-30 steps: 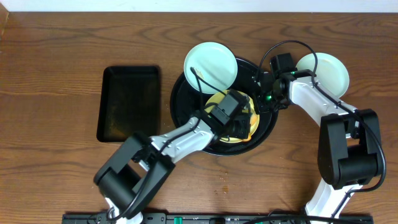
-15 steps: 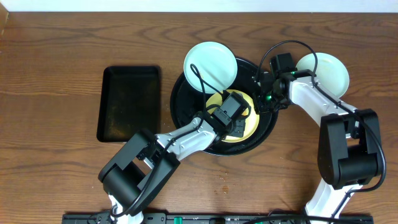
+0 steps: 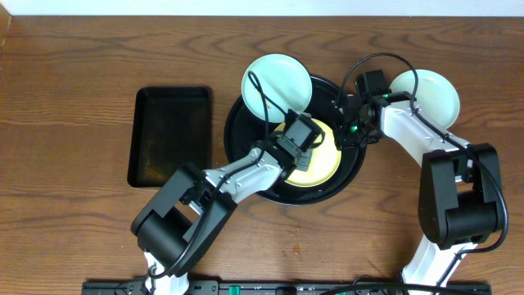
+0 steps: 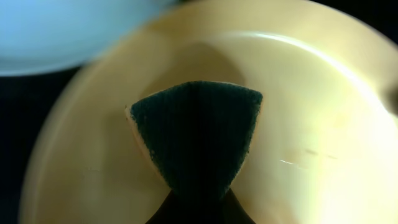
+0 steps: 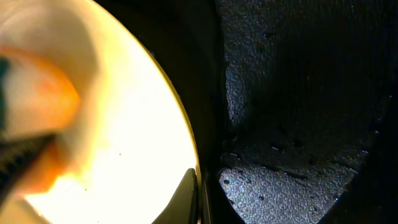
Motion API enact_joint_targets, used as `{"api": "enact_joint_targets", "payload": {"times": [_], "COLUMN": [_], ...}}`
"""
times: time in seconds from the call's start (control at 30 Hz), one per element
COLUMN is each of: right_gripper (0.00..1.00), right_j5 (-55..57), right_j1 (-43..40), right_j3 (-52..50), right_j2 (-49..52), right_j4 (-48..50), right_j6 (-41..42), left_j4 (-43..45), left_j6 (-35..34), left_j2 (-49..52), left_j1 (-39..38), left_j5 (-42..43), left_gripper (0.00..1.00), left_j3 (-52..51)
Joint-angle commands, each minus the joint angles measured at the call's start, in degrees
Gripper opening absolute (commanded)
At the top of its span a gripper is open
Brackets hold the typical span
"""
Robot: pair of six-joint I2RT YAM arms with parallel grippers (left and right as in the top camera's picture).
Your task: Clean dirty plates on tray and stack at the side
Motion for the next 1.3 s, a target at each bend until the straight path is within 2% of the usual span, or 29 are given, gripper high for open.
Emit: {"api": "enact_joint_targets", "payload": {"times": [0.0,0.07,0.27,0.37,0.6,0.7,0.8,0.93,1.07,1.1,1.13,1.27], "right_gripper": [0.01,0.01,0.01,0.01,0.01,0.01,0.01,0.01,0.01,0.04,0.13,0.36], "right_j5": [0.02,0.02,0.02,0.02,0.02,0.02,0.02,0.02,0.04,0.04,0.04,0.02], "right_j1": [0.00,0.00,0.00,0.00,0.00,0.00,-0.02,0.00,0.00,0.00,0.00,0.00], "right_j3": [0.07,0.07,0.07,0.04,0.04,0.04,0.04,0.04,0.04,0.04,0.02,-1.01], "right_j2": [1.49,1.49,1.49,1.49,1.49,1.49,1.49,1.49,1.49,1.49,1.49,1.49], "right_j4": [0.20,0.20,0.22,0.20,0.26,0.26,0.26,0.46,0.48,0.48,0.63,2.45], "right_j6": [-0.17,-0.17,-0.17,-0.17,-0.17,-0.17,-0.17,-0.17,-0.17,-0.17,-0.20,-0.20], "left_j4": [-3.13,-3.80,-1.53,2.12,7.41,7.78,5.60,-1.51,-5.42,-5.73,-6.03,-6.36], "left_j6": [3.45,5.57,5.64,1.88,-0.59,-1.22,-1.64,-1.18,-0.81,-0.50,-0.52,-0.59], "left_j2": [2.69,2.21,-4.13,-7.19,-3.34,-1.16,0.17,0.17,-0.92,-2.08,-3.96,-13.99], "left_j1": [2.71,3.37,3.26,2.36,0.50,0.00,0.00,0.17,0.24,0.26,0.28,0.26], "left_j5": [-7.39,-7.85,-11.04,-10.69,0.72,0.96,0.94,-0.02,-7.78,-7.93,-8.04,-7.98], "left_gripper": [0.07,0.07,0.07,0.07,0.07,0.07,0.07,0.07,0.07,0.07,0.07,0.07], "left_j3": [-0.70,-0.70,0.37,0.37,0.35,0.35,0.35,0.28,0.33,0.33,0.52,0.85]}}
